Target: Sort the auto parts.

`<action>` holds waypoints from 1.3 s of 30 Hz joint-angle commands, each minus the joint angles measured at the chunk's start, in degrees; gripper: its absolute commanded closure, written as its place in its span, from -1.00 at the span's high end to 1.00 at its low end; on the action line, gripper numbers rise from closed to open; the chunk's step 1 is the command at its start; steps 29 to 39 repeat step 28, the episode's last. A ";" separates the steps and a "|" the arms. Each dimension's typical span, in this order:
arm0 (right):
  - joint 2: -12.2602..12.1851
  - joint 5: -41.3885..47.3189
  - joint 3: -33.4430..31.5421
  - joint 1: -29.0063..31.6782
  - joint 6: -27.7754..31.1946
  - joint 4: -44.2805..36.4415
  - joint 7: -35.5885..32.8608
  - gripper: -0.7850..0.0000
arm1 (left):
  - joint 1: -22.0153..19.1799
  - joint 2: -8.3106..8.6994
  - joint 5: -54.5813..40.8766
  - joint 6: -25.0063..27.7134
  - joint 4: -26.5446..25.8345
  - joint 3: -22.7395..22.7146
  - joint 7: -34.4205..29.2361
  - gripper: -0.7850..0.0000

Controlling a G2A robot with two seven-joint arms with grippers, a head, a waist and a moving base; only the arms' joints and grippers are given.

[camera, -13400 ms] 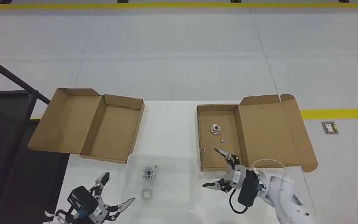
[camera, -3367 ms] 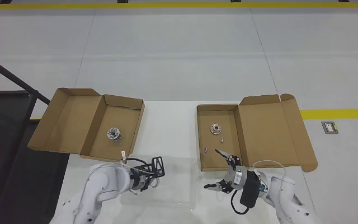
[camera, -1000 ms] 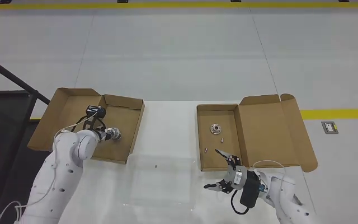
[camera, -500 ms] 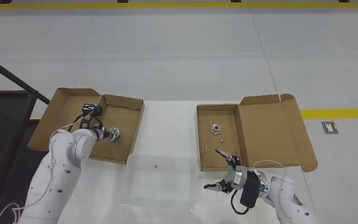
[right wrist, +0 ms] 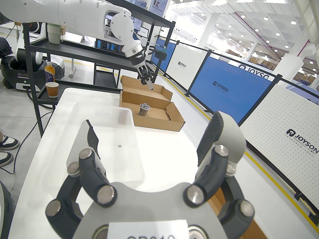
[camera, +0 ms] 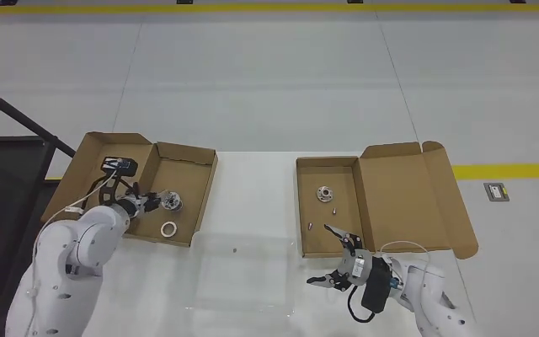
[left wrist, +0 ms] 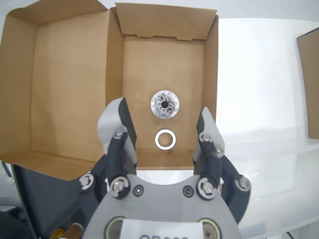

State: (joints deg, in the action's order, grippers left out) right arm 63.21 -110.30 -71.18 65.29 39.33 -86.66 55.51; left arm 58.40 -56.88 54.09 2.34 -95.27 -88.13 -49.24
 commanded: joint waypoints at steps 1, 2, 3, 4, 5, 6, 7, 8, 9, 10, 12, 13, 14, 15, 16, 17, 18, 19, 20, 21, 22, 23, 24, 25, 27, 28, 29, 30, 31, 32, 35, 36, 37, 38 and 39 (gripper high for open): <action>0.00 -0.01 0.00 0.00 0.00 0.00 0.01 1.00 | 2.98 0.07 -3.95 0.54 -2.73 -2.49 1.28 1.00; 0.00 -0.01 0.00 0.00 0.00 0.00 0.01 1.00 | 4.25 0.15 -5.37 0.93 -4.11 -3.74 1.56 1.00; 0.00 -0.01 0.00 0.00 0.00 0.00 0.01 1.00 | 5.47 0.20 -6.87 1.23 -5.57 -4.92 1.85 1.00; 0.00 -0.01 0.00 0.00 0.00 0.00 0.01 1.00 | 5.47 0.20 -6.87 1.23 -5.57 -4.92 1.85 1.00; 0.00 0.00 0.00 0.00 0.00 0.00 0.00 1.00 | 5.24 0.19 -6.71 1.18 -5.39 -4.74 1.82 0.96; 0.00 0.00 0.00 0.00 0.00 0.00 0.00 1.00 | 5.61 0.21 -7.33 1.25 -5.84 -5.08 1.88 0.98; 0.00 0.00 0.00 0.00 0.00 0.00 0.00 1.00 | 5.64 0.21 -7.31 1.26 -5.84 -5.10 1.88 0.99; 0.00 0.00 0.00 0.00 0.00 0.00 0.00 1.00 | 5.55 0.21 -7.04 1.26 -5.68 -5.00 1.87 1.00; 0.00 0.00 0.00 0.00 0.00 0.00 0.00 1.00 | 5.50 0.21 -6.91 1.25 -5.60 -4.95 1.86 1.00; 0.00 0.00 0.00 0.00 0.00 0.00 0.00 1.00 | 5.47 0.21 -6.86 1.24 -5.56 -4.92 1.85 1.00; 0.00 0.00 0.00 0.00 0.00 0.00 0.00 1.00 | 5.47 0.20 -6.85 1.23 -5.56 -4.92 1.85 1.00; 0.00 0.00 0.00 0.00 0.00 0.00 0.00 1.00 | 5.47 0.20 -6.85 1.23 -5.56 -4.92 1.85 1.00; 0.00 0.00 0.00 0.00 0.00 0.00 0.00 1.00 | 5.47 0.20 -6.85 1.23 -5.56 -4.92 1.84 1.00; 0.00 0.00 0.00 0.00 0.00 0.00 0.00 1.00 | 5.47 0.20 -6.85 1.23 -5.56 -4.92 1.84 1.00; 0.00 0.00 0.00 0.00 0.00 0.00 0.00 1.00 | 5.47 0.20 -6.85 1.23 -5.56 -4.92 1.84 1.00; 0.00 0.00 0.00 0.00 0.00 0.00 0.00 1.00 | 5.47 0.20 -6.85 1.23 -5.56 -4.92 1.84 1.00; 0.00 0.00 0.00 0.00 0.00 0.00 0.00 1.00 | 5.47 0.20 -6.85 1.23 -5.56 -4.92 1.84 1.00; 0.00 0.00 0.00 0.00 0.00 0.00 0.00 1.00 | 5.47 0.20 -6.85 1.23 -5.56 -4.92 1.84 1.00; 0.00 0.00 0.00 0.00 0.00 0.00 0.00 1.00 | 5.47 0.20 -6.85 1.23 -5.56 -4.92 1.84 1.00; 0.00 0.00 0.00 0.00 0.00 0.00 0.00 1.00 | 5.47 0.20 -6.85 1.23 -5.56 -4.92 1.84 1.00; 0.00 0.00 0.00 0.00 0.00 0.00 0.00 1.00 | 5.47 0.20 -6.85 1.23 -5.56 -4.92 1.84 1.00; 0.00 0.00 0.00 0.00 0.00 0.00 0.00 1.00 | 5.47 0.20 -6.85 1.23 -5.56 -4.92 1.84 1.00; 0.00 0.00 0.00 0.00 0.00 0.00 0.00 1.00 | 5.47 0.20 -6.85 1.23 -5.56 -4.92 1.84 1.00; 0.00 0.00 0.00 0.00 0.00 0.00 0.00 1.00 | 5.47 0.20 -6.85 1.23 -5.56 -4.92 1.84 1.00; 0.00 0.00 0.00 0.00 0.00 0.00 0.00 1.00 | 5.47 0.20 -6.85 1.23 -5.56 -4.92 1.84 1.00; 0.00 0.00 0.00 0.00 0.00 0.00 0.00 1.00 | 5.47 0.20 -6.85 1.23 -5.56 -4.92 1.84 1.00; 0.00 0.00 0.00 0.00 0.00 0.00 0.00 1.00 | 5.47 0.20 -6.85 1.23 -5.56 -4.92 1.84 1.00; 0.00 0.00 0.00 0.00 0.00 0.00 0.00 1.00 | 5.47 0.20 -6.85 1.23 -5.56 -4.92 1.84 1.00; 0.00 0.00 0.00 0.00 0.00 0.00 0.00 1.00 | 5.47 0.20 -6.85 1.23 -5.56 -4.92 1.84 1.00; 0.00 0.00 0.00 0.00 0.00 0.00 0.00 1.00 | 5.47 0.20 -6.85 1.23 -5.56 -4.92 1.84 1.00; 0.00 0.00 0.00 0.00 0.00 0.00 0.00 1.00 | 5.47 0.20 -6.85 1.23 -5.56 -4.92 1.84 1.00; 0.00 0.00 0.00 0.00 0.00 0.00 0.00 1.00 | 5.47 0.20 -6.85 1.23 -5.56 -4.92 1.84 1.00; 0.00 0.00 0.00 0.00 0.00 0.00 0.00 1.00 | 5.47 0.20 -6.85 1.23 -5.56 -4.92 1.84 1.00; 0.00 0.00 0.00 0.00 0.00 0.00 0.00 1.00 | 5.47 0.20 -6.85 1.23 -5.56 -4.92 1.84 1.00; 0.00 0.00 0.00 0.00 0.00 0.00 0.00 1.00 | 5.47 0.20 -6.85 1.23 -5.56 -4.92 1.84 1.00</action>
